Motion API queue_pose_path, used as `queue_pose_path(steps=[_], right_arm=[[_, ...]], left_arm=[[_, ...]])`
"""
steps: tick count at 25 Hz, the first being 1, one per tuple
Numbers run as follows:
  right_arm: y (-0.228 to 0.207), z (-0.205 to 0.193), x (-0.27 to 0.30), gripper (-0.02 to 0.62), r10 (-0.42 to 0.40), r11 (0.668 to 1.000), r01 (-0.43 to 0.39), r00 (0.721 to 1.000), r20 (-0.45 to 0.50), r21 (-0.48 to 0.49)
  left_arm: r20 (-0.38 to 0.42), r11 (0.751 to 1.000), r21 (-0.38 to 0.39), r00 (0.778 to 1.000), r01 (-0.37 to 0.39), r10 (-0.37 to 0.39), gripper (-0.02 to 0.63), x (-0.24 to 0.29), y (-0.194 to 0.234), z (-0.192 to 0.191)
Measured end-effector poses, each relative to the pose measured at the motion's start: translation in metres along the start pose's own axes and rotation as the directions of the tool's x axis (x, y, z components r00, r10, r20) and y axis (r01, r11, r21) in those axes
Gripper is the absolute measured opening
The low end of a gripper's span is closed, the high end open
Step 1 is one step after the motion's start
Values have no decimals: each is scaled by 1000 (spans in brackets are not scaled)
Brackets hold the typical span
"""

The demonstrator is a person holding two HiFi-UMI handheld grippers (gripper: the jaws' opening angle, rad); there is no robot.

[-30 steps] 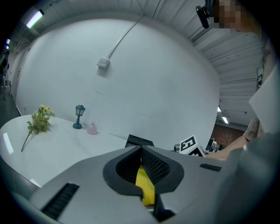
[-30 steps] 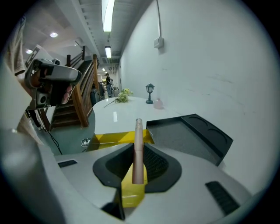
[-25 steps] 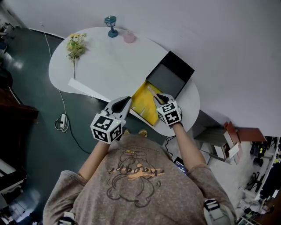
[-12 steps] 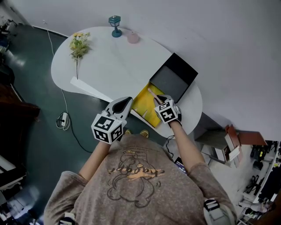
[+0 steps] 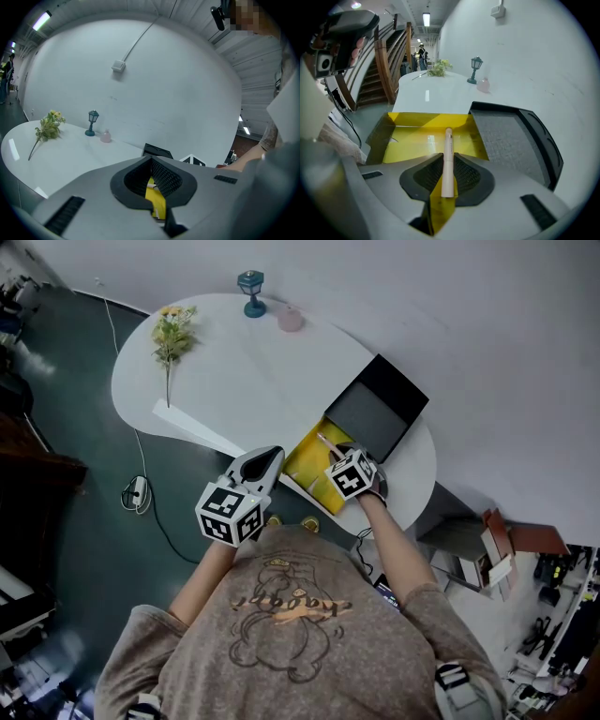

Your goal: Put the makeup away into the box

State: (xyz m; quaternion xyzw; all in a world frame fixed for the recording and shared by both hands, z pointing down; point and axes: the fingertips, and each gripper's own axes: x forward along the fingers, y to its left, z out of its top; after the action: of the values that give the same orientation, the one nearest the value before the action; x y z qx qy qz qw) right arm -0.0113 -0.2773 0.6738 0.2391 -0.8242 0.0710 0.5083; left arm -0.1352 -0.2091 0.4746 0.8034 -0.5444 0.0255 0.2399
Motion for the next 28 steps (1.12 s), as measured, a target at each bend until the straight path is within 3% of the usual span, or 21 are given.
queue_pose_path(steps=[13, 28], right_arm=[[0, -8, 14, 72, 16, 1000, -17, 998, -65, -14], [1, -7, 15, 78, 37, 999, -39, 997, -62, -35]], left_arm=[[-4, 1000, -16, 1000, 9, -9, 21, 11, 9, 3], [-14, 1000, -30, 1000, 9, -10, 21, 17, 12, 0]])
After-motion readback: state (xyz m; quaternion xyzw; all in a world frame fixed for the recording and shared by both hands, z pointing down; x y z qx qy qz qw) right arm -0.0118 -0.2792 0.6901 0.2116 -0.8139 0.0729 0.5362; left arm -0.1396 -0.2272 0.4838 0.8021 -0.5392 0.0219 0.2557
